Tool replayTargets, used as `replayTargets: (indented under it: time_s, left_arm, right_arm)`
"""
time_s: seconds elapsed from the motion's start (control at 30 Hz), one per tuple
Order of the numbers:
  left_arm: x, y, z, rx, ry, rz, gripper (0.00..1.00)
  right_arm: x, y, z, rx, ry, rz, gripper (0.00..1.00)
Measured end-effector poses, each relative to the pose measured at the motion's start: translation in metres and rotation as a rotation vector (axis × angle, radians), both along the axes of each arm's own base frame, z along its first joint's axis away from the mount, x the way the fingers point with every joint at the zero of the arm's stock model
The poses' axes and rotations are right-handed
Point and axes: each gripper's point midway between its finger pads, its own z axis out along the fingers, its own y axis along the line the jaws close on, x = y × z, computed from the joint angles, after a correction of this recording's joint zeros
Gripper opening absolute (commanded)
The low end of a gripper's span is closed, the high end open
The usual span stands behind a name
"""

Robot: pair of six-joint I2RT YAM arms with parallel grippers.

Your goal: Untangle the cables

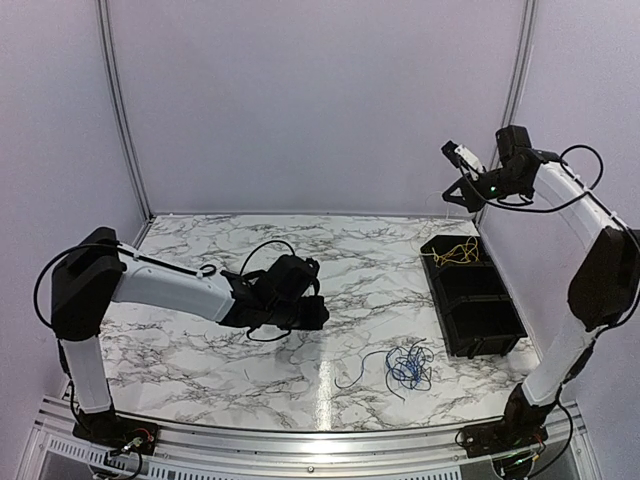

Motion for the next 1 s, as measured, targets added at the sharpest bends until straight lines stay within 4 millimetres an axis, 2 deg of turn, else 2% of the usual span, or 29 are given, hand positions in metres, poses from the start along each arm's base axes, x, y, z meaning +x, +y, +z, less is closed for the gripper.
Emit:
replayTargets:
  time_s: [0.17, 0.27, 0.37, 0.53, 0.83, 1.0]
  left_arm:
    - [-0.008, 0.006, 0.029, -0.051, -0.029, 0.015, 0.2]
    - [-0.015, 0.006, 0.032, -0.06, -0.032, 0.011, 0.2]
    - [-0.02, 0.007, 0.028, -0.051, -0.024, 0.009, 0.2]
    - [-0.024, 0.007, 0.025, -0.051, -0.014, 0.009, 0.21]
    - [-0.028, 0.005, 0.025, -0.056, -0.006, 0.008, 0.22]
    - [-0.031, 0.003, 0.025, -0.058, -0.003, 0.006, 0.22]
  right_arm:
    - [0.039, -0.064, -0.042, -0.081, 0.058, -0.2, 0.0]
    - [0.052, -0.099, -0.064, -0.128, 0.091, -0.295, 0.0]
    - [0.059, -0.12, -0.075, -0.17, 0.102, -0.355, 0.0]
    - [0.064, -0.138, -0.086, -0.24, 0.101, -0.425, 0.0]
    - [0.06, -0.159, -0.115, -0.336, 0.14, -0.501, 0.0]
    - [0.062, -0.163, -0.144, -0.358, 0.197, -0.503, 0.0]
